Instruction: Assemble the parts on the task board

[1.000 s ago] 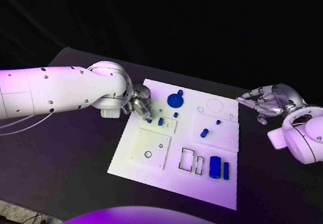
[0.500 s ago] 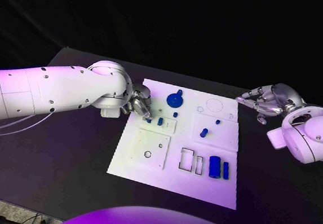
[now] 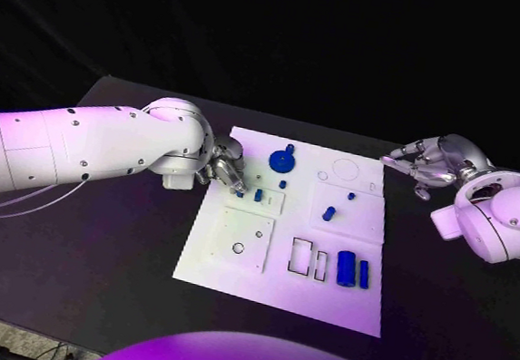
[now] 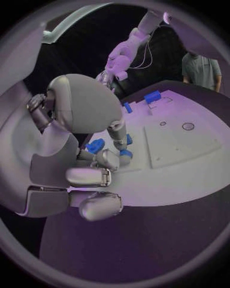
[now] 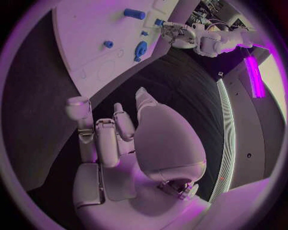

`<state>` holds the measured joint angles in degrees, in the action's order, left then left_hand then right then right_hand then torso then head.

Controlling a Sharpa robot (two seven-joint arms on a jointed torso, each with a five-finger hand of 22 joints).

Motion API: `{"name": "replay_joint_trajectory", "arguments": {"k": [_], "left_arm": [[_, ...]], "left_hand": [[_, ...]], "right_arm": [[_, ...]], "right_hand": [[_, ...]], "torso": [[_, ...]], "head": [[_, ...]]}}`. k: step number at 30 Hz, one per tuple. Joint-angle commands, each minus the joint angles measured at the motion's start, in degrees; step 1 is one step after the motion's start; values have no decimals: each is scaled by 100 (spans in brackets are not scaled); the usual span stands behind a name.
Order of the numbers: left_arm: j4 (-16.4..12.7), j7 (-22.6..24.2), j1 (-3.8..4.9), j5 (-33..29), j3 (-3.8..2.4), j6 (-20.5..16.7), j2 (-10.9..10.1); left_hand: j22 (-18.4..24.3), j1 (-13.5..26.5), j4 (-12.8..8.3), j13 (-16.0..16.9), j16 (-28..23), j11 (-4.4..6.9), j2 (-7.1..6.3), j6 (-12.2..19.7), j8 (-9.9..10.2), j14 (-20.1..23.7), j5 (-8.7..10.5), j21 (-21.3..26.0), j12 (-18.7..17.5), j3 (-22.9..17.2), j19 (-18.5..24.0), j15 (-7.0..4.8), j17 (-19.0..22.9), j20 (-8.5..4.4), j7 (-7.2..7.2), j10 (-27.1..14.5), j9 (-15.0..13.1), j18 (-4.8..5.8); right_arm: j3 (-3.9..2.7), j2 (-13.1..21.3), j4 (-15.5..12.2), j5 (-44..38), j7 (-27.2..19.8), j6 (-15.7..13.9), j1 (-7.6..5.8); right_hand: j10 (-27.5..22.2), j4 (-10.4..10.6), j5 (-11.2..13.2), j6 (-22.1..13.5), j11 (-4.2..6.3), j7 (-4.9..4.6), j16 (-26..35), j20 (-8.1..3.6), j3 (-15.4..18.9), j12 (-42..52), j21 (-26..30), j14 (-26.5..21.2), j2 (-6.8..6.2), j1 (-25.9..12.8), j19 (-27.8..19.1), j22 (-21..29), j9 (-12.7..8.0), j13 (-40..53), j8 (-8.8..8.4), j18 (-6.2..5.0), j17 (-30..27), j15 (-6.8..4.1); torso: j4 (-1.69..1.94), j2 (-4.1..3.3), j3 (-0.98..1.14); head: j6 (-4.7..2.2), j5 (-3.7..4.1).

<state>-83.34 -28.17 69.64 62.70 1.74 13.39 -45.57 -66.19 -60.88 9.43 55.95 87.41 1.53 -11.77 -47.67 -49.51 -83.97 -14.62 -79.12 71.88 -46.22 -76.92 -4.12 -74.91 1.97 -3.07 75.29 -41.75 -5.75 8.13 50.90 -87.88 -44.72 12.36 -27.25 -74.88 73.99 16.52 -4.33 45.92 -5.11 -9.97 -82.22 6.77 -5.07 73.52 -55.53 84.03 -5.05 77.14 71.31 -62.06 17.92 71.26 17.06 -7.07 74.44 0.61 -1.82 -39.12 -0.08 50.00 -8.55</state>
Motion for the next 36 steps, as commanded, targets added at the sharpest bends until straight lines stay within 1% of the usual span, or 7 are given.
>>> {"name": "replay_joint_trajectory", "arguments": {"k": [1,8,16,21,23,29,36], "left_arm": [[-9,18,-23,-83,16,165,25],[8,10,-22,-81,16,169,29],[25,7,-22,-81,15,126,34],[36,5,-22,-81,15,95,35],[41,4,-22,-81,15,78,35],[53,-4,-22,-74,15,67,34],[70,-19,-21,-41,15,71,37]], "left_hand": [[1,104,-784,-4,19,16,-20,-4,-16,-484,20,-22,24,-712,-28,-61,-1098,-16,73,42,-7,84],[0,192,-678,14,18,37,-23,-21,-9,-484,49,-14,30,-546,-30,-78,-1097,-33,100,49,-6,85],[6,254,-591,5,18,44,-19,-37,3,-484,72,-6,23,-443,-29,-87,-1097,-42,111,37,1,84],[14,332,-466,9,18,52,-23,-65,18,-484,110,5,24,-283,-28,-95,-1098,-51,120,28,11,84],[14,392,-350,13,17,55,-18,-95,31,-484,140,11,27,-88,-31,-97,-1098,-55,124,22,20,85],[17,443,-206,20,16,51,-18,-120,53,-484,180,20,29,169,-35,-97,-1097,-57,121,12,33,85],[22,457,-148,28,18,49,-3,-125,63,-484,181,25,33,259,-34,-97,-1099,-57,118,11,38,84]], "right_arm": [[-1,2,4,-38,-13,36,2],[-1,-2,7,-38,-15,34,2],[-1,-5,10,-33,-20,31,3],[-1,-5,11,-32,-20,27,3],[-1,-7,12,-32,-19,27,3],[-1,-6,13,-48,-7,8,5],[-1,-4,7,-56,7,-12,8]], "right_hand": [[-34,1,-12,-31,2,5,21,1,26,-28,20,161,24,-39,-38,6,8,-8,5,-76,-2,15],[-34,1,-12,-31,2,5,21,1,26,-28,20,161,24,-39,-38,6,8,-8,5,-76,-2,15],[-34,1,-12,-31,2,5,21,1,26,-28,20,161,24,-39,-38,6,8,-8,5,-76,-2,15],[-40,0,-11,-42,4,7,35,-2,36,-37,46,160,32,-44,-38,20,10,-23,23,-79,-18,12],[-41,0,-11,-42,4,7,36,-2,36,-37,48,160,32,-44,-38,21,10,-24,25,-79,-19,12],[-39,1,-11,-43,4,7,33,-2,37,-36,42,162,33,-45,-33,15,10,-23,26,-77,-12,11],[-39,1,-11,-43,4,7,33,-2,37,-36,42,162,33,-45,-33,15,10,-23,26,-77,-12,11]], "torso": [[3,-3,1],[-2,0,4],[-6,1,6],[0,-1,7],[-1,2,4],[-2,2,4],[-3,4,2]], "head": [[0,-3],[0,-6],[0,-3],[0,1],[0,-1],[0,-1],[0,7]]}}
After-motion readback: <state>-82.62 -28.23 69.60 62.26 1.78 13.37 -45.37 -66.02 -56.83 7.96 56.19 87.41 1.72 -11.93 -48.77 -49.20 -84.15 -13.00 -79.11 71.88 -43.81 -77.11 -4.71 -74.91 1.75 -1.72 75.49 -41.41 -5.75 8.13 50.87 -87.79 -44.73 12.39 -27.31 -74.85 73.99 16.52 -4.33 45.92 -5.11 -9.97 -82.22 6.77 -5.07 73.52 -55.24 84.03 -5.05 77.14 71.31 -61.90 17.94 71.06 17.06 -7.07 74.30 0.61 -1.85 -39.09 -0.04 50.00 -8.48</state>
